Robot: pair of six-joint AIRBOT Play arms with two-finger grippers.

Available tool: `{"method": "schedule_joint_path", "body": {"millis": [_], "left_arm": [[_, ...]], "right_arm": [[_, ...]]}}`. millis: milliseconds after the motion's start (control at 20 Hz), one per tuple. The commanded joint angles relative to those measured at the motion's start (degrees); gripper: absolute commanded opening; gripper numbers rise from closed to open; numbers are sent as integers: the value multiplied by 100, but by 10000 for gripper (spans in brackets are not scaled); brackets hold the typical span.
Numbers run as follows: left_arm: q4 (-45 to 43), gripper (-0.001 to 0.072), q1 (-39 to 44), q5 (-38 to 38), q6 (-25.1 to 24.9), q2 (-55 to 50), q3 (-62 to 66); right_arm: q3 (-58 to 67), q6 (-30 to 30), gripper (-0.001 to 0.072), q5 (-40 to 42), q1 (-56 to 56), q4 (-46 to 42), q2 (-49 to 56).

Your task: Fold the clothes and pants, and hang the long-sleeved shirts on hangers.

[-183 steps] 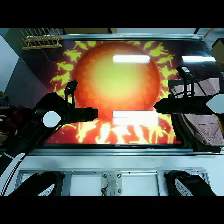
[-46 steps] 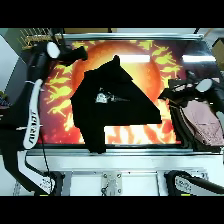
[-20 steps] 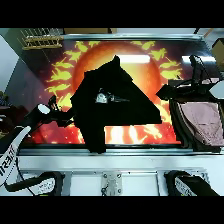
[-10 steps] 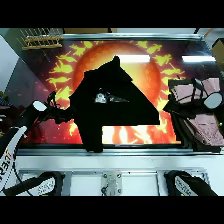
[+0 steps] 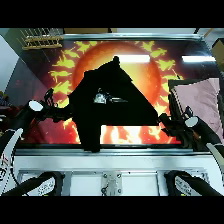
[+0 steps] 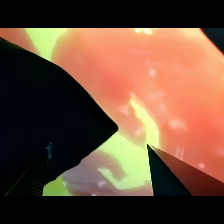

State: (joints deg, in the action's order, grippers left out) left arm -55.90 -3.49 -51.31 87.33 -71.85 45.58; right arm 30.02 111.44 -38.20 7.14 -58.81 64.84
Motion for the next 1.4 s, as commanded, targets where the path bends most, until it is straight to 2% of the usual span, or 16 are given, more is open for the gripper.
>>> {"method": "schedule_joint_path", "body": {"millis": [0, 200, 250, 300, 350, 400, 450, 500, 600, 750, 900, 1100, 1350], "left_arm": [[2, 10, -7, 35, -15, 11, 4], [2, 10, -7, 52, -15, 11, 4], [2, 10, -7, 52, -15, 11, 4], [2, 10, -7, 48, -15, 11, 4], [2, 10, -9, 48, -15, 13, 7], [-2, 10, -9, 48, -15, 15, 7], [-4, 10, -11, 44, -15, 22, 20], [-7, 9, -37, -15, -15, 33, 103], [-13, 9, -173, -308, -17, 223, 614], [15, 9, -387, -850, -13, 925, 1996], [15, 10, -251, -1292, 13, 1692, 3493], [4, 9, 210, -1134, 59, 2669, 4878], [-9, 9, 396, -977, 431, 3600, 5606]], "right_arm": [[-136, 87, 647, 1056, -590, 431, 223], [-118, 87, 644, 1412, -929, 448, 391], [-118, 52, 577, 1419, -975, 450, 404], [-114, -140, 385, 1414, -1010, 450, 402], [-105, -358, 229, 1405, -1032, 455, 398], [-50, -623, 101, 1303, -1029, 448, 398], [46, -966, 18, 1167, -994, 444, 385], [229, -1342, 18, 960, -909, 417, 321], [914, -1711, 18, 391, -575, 111, 87], [2680, -2210, 17, -813, 55, -251, -358], [4673, -2319, 17, -1937, 380, -254, -678], [6308, -2295, 17, -2232, 385, -245, -1215], [6756, -2293, 17, -2258, 387, -297, -2177]]}}
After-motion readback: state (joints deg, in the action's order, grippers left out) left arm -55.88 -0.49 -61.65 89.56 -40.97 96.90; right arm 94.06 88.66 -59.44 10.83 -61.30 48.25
